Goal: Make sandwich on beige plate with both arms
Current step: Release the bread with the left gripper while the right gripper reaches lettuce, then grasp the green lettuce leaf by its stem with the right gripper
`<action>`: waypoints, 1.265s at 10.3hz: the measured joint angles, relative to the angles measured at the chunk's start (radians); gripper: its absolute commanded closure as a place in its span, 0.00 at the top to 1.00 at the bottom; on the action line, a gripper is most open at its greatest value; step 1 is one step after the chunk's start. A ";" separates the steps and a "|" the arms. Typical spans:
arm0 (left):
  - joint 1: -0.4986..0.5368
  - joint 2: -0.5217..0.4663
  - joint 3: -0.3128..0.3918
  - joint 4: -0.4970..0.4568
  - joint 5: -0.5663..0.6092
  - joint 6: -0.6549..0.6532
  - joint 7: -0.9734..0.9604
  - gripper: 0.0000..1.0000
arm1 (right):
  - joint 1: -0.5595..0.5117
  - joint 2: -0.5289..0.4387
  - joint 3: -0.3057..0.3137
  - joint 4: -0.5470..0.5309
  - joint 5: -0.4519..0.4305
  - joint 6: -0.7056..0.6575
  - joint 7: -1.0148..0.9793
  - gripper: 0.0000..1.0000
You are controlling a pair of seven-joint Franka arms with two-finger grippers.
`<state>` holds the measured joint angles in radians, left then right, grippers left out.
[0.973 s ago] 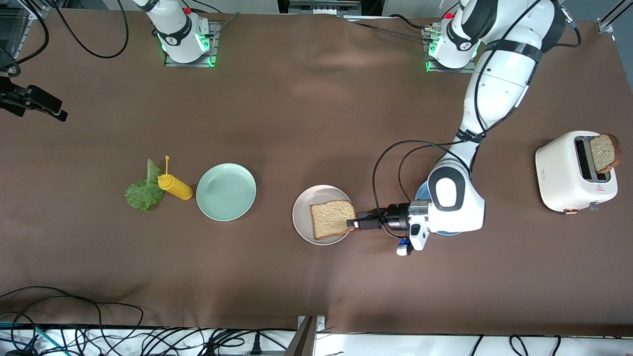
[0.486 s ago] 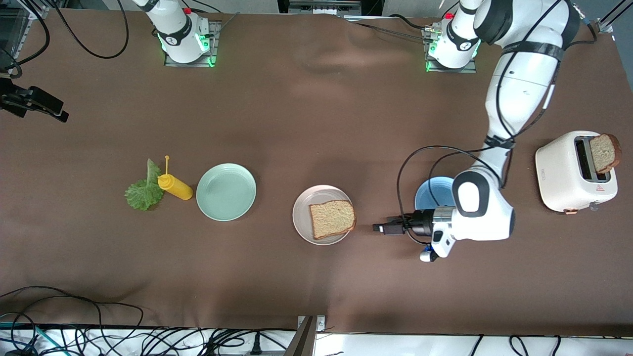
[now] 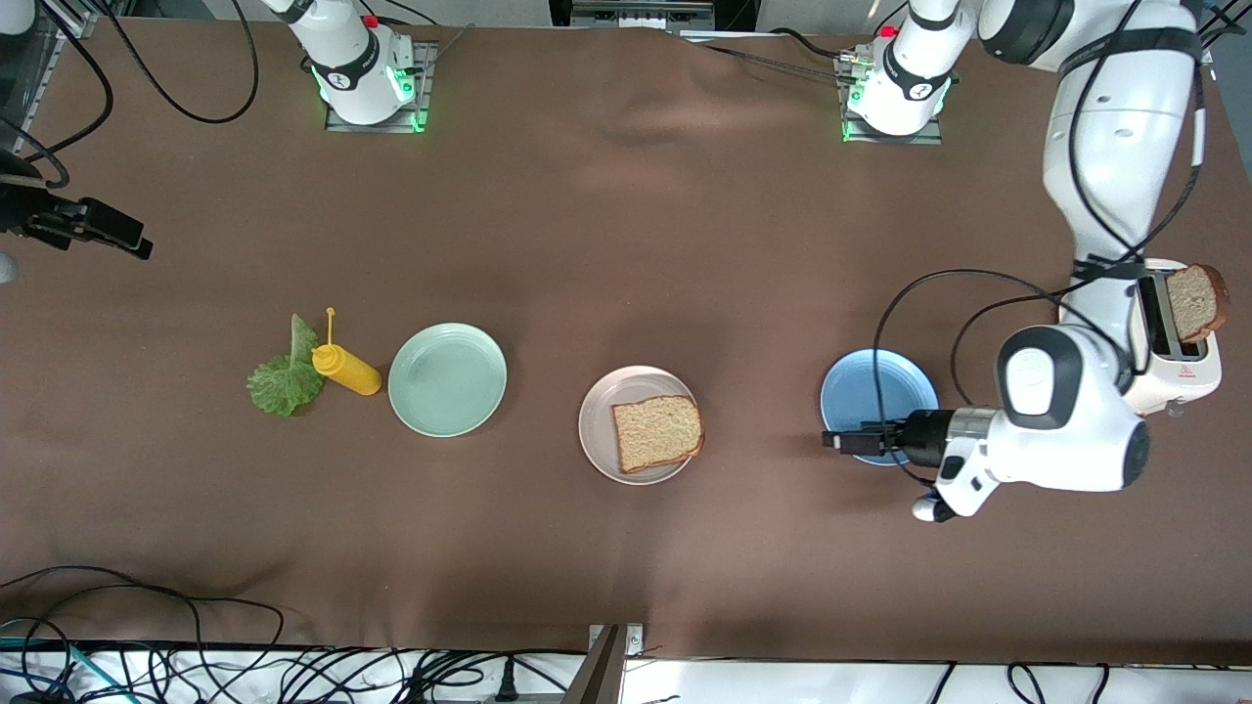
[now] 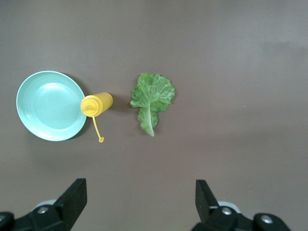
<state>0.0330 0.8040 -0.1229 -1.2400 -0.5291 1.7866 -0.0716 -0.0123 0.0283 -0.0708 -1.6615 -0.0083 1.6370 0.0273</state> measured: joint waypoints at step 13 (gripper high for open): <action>0.001 -0.480 0.003 -0.014 0.498 -0.437 -0.023 1.00 | -0.021 0.407 -0.010 -0.133 0.013 0.350 -0.002 1.00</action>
<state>0.0338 0.3239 -0.1195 -1.2544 -0.0314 1.3494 -0.0951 -0.0333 0.4351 -0.0807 -1.7940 0.0046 1.9870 0.0252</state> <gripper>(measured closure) 0.000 0.000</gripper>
